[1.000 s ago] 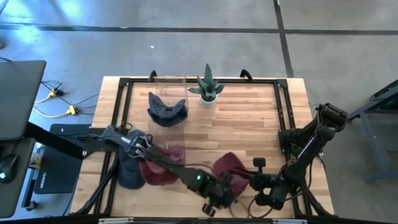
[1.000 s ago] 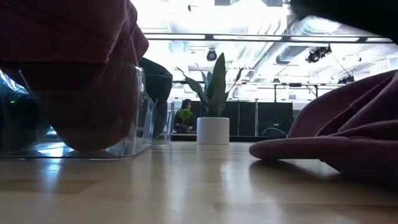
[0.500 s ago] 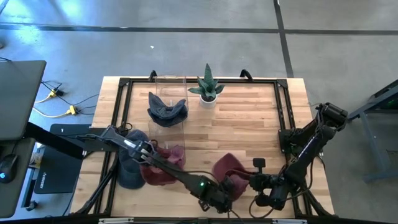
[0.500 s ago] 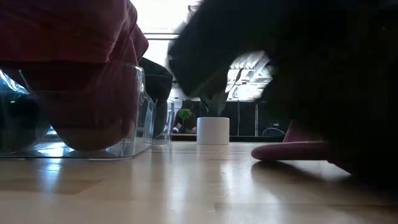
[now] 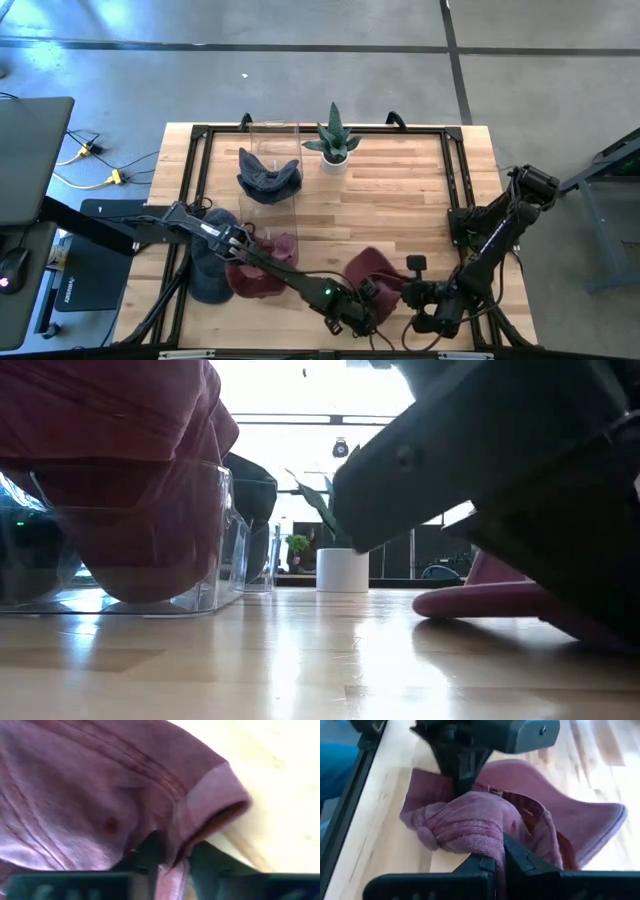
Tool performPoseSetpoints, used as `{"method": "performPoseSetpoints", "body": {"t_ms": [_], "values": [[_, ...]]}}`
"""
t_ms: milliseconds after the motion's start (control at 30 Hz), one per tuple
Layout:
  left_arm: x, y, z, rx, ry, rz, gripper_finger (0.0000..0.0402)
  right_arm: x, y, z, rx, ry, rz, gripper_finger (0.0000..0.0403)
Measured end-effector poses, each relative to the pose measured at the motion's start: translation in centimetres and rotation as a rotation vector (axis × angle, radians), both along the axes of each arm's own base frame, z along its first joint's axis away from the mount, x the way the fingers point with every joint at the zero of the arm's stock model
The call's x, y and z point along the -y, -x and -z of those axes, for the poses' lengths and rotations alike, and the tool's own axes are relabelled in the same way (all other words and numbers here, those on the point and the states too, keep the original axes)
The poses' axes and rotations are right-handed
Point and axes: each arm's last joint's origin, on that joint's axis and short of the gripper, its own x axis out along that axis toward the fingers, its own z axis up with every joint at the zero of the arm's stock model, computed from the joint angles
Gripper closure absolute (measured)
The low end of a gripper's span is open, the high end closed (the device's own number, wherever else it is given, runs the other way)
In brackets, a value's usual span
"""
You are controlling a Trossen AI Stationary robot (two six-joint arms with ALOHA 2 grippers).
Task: Pick & Place hat
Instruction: Put the red cap into the bottom transparent bin
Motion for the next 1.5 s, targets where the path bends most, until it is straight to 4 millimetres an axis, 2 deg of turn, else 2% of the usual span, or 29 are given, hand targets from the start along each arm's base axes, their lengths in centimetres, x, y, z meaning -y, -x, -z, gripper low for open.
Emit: {"method": "performPoseSetpoints", "body": {"t_ms": [67, 133, 267, 400, 500, 667, 733, 800, 900, 1000, 1233, 1333, 1500], "values": [[0.1, 0.1, 0.1, -0.015, 0.017, 0.002, 0.0365, -0.1, 0.1, 0.0, -0.019, -0.010, -0.014, 0.0396], [0.1, 0.2, 0.0, -0.017, 0.022, -0.008, 0.0389, -0.1, 0.1, 0.1, -0.050, -0.010, -0.049, 0.0390], [0.1, 0.7, -1.4, -0.011, 0.008, -0.037, 0.0377, -0.2, 0.3, 0.3, -0.109, 0.011, -0.149, 0.0382], [-0.5, 1.5, -3.6, 0.004, -0.047, -0.112, 0.0395, -0.3, 0.4, 0.4, -0.155, 0.051, -0.264, 0.0365], [-1.0, 1.8, -3.9, 0.013, -0.087, -0.198, 0.0392, -0.3, 0.6, 0.5, -0.210, 0.063, -0.345, 0.0330], [-1.5, 2.2, -4.7, 0.013, -0.119, -0.245, 0.0398, -0.7, 0.9, 1.0, -0.257, 0.107, -0.485, 0.0241], [-1.6, 2.4, -4.7, 0.006, -0.130, -0.272, 0.0398, -1.2, 1.4, 1.0, -0.227, 0.166, -0.555, 0.0211], [-1.7, 2.6, -4.5, -0.007, -0.140, -0.291, 0.0398, -1.9, 2.1, 1.1, -0.152, 0.265, -0.596, 0.0197], [-1.7, 2.6, -4.5, -0.005, -0.135, -0.302, 0.0399, -2.7, 2.8, 1.2, -0.014, 0.430, -0.564, 0.0195], [-1.7, 2.6, -4.5, 0.000, -0.131, -0.305, 0.0400, -2.7, 2.6, 2.3, 0.036, 0.535, -0.468, 0.0198], [-1.9, 2.7, -4.9, 0.042, -0.143, -0.382, 0.0400, -2.4, 1.3, 6.0, 0.002, 0.729, -0.390, 0.0190], [-2.4, 2.9, -5.8, 0.052, -0.128, -0.421, 0.0400, -1.9, 0.5, 6.5, 0.004, 0.754, -0.334, 0.0182], [-2.5, 3.1, -6.1, 0.051, -0.118, -0.440, 0.0401, -0.5, -0.5, 6.6, -0.071, 0.783, -0.303, 0.0154]]}}
